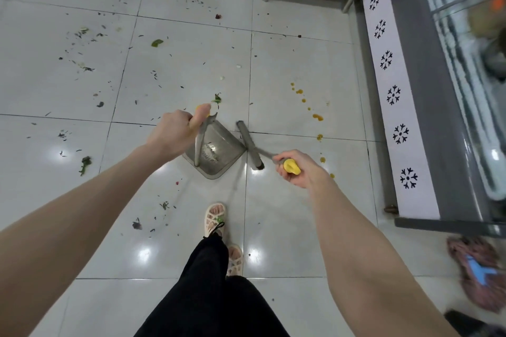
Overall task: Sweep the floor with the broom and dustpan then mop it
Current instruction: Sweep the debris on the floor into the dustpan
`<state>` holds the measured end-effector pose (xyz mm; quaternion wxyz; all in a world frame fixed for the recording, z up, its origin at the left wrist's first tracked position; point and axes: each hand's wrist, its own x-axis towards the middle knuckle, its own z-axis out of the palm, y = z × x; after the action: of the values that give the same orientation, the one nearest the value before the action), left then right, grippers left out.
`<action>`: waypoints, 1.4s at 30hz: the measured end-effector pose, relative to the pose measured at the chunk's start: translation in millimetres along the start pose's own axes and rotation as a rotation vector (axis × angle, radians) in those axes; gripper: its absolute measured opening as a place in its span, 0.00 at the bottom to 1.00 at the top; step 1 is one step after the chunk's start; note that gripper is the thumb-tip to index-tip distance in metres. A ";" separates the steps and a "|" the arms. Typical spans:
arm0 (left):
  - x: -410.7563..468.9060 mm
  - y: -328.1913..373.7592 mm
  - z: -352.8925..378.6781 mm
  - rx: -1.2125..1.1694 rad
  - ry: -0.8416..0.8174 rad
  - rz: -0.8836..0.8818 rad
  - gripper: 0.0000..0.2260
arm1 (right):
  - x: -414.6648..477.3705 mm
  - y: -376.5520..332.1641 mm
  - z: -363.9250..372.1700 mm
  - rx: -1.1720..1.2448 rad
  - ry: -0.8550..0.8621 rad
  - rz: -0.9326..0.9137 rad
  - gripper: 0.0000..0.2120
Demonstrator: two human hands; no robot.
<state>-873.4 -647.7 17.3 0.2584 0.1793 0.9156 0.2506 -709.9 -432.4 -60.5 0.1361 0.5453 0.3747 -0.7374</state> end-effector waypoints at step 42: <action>-77.6 -66.1 6.8 -0.052 -0.048 0.067 0.34 | -45.6 100.9 -8.5 -0.004 0.300 -0.090 0.08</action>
<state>-820.5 -734.3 5.6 0.2763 0.2089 0.8959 0.2783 -625.7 -504.7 -61.0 0.0468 0.6316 0.4163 -0.6524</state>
